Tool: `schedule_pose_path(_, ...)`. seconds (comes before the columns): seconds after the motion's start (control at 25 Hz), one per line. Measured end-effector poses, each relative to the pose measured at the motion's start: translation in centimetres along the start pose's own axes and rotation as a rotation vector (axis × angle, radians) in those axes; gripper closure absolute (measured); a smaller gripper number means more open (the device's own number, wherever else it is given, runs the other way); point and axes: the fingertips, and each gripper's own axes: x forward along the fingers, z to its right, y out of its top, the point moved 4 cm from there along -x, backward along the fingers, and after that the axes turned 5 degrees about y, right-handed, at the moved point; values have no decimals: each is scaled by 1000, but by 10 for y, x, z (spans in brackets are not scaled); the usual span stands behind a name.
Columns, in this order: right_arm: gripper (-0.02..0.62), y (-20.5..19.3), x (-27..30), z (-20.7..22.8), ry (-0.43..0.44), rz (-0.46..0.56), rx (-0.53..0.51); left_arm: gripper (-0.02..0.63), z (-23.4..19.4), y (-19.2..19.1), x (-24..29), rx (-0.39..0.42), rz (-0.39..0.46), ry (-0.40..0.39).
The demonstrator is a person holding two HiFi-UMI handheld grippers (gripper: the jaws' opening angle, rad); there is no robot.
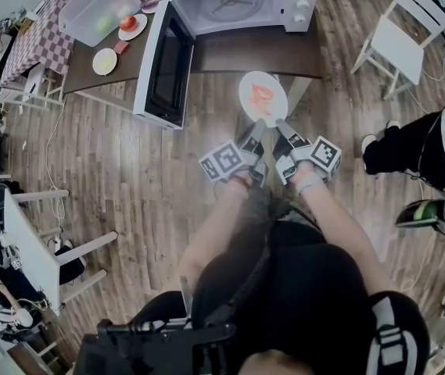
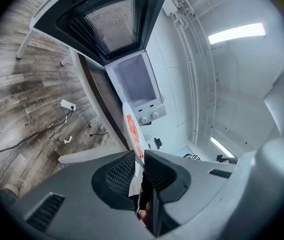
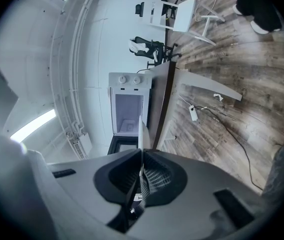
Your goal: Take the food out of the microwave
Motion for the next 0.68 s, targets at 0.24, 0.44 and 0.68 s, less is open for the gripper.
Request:
schedule_pose_path(0.24, 578, -6, -5, 7, -10, 0, 23, 551, -6, -7, -5, -9, -10, 12)
schedule_pose_path(0.44, 578, -6, -8, 7, -10, 2, 26, 551, -6, -9, -5, -15, -19, 6)
schedule_pose_path(0.68, 578, -7, -7, 12, -22, 9, 28, 551, -12, -9, -3, -29, -30, 9)
